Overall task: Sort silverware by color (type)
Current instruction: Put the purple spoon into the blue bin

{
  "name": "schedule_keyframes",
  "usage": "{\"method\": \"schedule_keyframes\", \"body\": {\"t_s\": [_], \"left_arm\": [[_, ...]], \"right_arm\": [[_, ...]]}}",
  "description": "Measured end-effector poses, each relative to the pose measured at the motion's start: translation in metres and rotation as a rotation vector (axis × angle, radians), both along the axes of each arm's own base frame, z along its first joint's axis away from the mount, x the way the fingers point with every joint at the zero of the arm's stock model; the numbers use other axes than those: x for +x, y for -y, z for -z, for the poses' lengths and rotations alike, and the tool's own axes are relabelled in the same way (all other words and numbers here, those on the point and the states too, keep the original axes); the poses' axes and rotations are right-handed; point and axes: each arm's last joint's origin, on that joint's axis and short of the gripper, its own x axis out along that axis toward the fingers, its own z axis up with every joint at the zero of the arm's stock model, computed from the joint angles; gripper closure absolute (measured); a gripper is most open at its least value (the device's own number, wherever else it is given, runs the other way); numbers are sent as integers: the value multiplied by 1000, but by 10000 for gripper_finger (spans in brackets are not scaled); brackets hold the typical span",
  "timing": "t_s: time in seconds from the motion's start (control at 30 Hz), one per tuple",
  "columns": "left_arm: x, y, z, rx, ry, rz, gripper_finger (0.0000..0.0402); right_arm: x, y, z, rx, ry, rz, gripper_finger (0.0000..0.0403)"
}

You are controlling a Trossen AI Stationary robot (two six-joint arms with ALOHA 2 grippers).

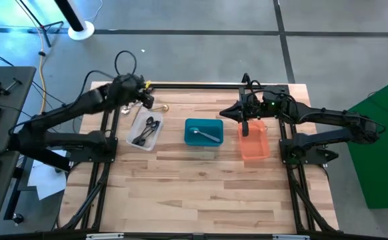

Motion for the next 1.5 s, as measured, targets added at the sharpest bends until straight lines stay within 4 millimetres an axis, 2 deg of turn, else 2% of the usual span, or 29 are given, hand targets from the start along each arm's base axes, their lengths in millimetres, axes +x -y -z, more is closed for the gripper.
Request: {"method": "schedule_keyframes", "body": {"t_s": [0.27,0.47,0.67,0.93,1.1,1.5], "left_arm": [[-19,-52,48,-299,-319,-111,213],[-22,-84,85,-493,-389,-117,213],[-30,-105,113,-576,-479,-173,213],[-27,-124,132,-661,-489,-188,213],[-23,-127,148,-740,-492,-213,223],[-17,-135,144,-708,-436,-294,263]], "right_arm": [[0,0,2,6,-23,0,403],[0,0,3,8,-30,1,403],[-1,0,3,10,-35,1,403],[-2,0,8,2,-84,-2,403],[-2,0,9,-1,-89,-3,403],[-2,-1,12,8,-120,-4,403]]}}
